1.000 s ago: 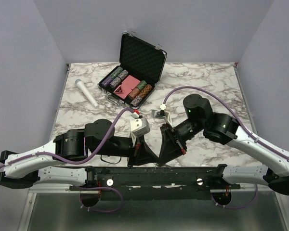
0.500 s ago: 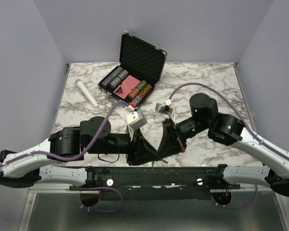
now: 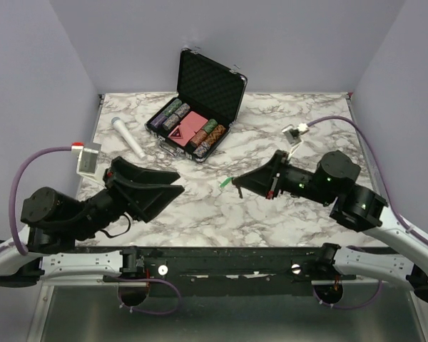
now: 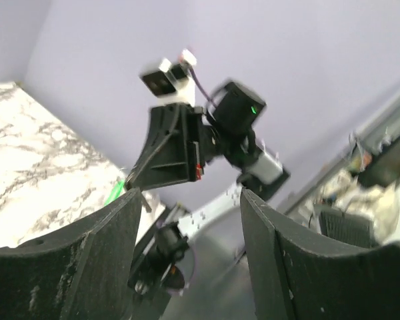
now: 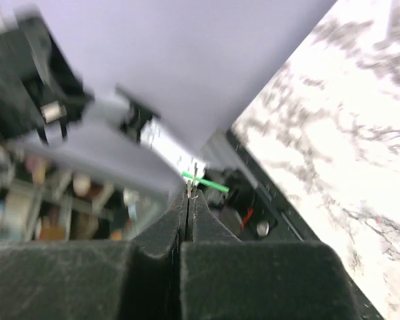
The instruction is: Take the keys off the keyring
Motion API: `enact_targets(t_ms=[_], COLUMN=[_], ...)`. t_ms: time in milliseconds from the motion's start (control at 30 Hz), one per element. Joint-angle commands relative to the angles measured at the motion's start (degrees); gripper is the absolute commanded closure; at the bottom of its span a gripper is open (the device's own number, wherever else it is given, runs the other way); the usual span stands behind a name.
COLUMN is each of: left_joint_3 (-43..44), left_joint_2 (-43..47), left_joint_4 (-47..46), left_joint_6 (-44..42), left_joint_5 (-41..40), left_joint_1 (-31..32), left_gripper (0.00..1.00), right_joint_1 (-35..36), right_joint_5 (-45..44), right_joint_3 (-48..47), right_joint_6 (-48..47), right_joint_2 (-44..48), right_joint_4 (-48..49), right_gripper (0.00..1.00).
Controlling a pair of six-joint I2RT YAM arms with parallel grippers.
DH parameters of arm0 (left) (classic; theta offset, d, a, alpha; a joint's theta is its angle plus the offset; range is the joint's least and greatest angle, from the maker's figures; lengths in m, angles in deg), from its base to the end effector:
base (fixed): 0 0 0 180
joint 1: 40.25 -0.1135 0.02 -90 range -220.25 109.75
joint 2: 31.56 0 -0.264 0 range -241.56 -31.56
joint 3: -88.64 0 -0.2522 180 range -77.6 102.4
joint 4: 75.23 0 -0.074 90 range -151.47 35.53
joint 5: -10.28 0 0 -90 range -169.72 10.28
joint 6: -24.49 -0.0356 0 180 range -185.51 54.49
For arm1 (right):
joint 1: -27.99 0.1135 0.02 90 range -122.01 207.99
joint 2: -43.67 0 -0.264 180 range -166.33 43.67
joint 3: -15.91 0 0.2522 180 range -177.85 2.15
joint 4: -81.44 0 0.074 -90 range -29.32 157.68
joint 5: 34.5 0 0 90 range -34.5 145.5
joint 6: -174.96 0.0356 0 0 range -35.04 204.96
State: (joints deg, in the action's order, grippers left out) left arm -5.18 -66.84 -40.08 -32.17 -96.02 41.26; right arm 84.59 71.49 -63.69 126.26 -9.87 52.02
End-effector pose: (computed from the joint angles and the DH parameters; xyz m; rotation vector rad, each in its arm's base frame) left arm 0.0199 -0.0654 0.4911 0.3405 1.4325 -1.4990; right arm 0.1006 0.1705 0.4303 -0.4887 1.7995 1.4851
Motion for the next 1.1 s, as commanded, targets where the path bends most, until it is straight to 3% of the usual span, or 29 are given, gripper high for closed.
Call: enact_targets(t_ms=[0,133,233,333,467,567,733,867,1067], left_joint_3=[-12.73,-12.58,-9.86,-7.30,-3.01,2.18,0.79,-1.14,-2.46], left_joint_2=[7.59,6.55,4.18,1.90,-0.48,-2.41,-0.66,-0.48,-1.80], left_joint_4=[-15.92,-12.00,-7.25,-3.12,3.55,13.13,7.19,3.85,-0.81], left_joint_6=[5.67,7.61,8.05,7.27,6.82,9.63,6.03,7.17,8.14], left_joint_5=[-13.22,-17.01,-17.28,-16.76,-16.75,-17.99,-8.42,-1.84,3.37], left_joint_1=[0.22,0.22,0.22,0.22,0.22,-0.74,-1.71,-3.29,-5.22], left_gripper=[0.33,0.34,0.34,0.34,0.35,0.38,0.38,0.39,0.39], right_joint_1=[-0.17,-0.17,-0.09,-0.08,-0.09,-0.17,-0.17,-0.17,-0.17], right_joint_5=[-29.23,-33.13,-29.19,-19.63,-1.35,7.19,21.34,25.58,26.55], right_joint_3=[6.16,3.63,-2.43,-5.86,-5.79,-2.55,1.24,0.90,-1.74], right_joint_6=[19.30,24.53,22.96,18.66,12.94,11.88,12.14,12.23,10.82], right_joint_2=[7.56,6.18,1.09,-2.96,-6.22,-5.44,-6.13,-7.19,-9.03], right_joint_4=[3.29,-4.62,-11.48,-12.03,-3.44,6.13,22.32,28.39,28.58], right_gripper=[0.99,0.99,0.99,0.99,0.99,0.99,0.99,0.99,0.99])
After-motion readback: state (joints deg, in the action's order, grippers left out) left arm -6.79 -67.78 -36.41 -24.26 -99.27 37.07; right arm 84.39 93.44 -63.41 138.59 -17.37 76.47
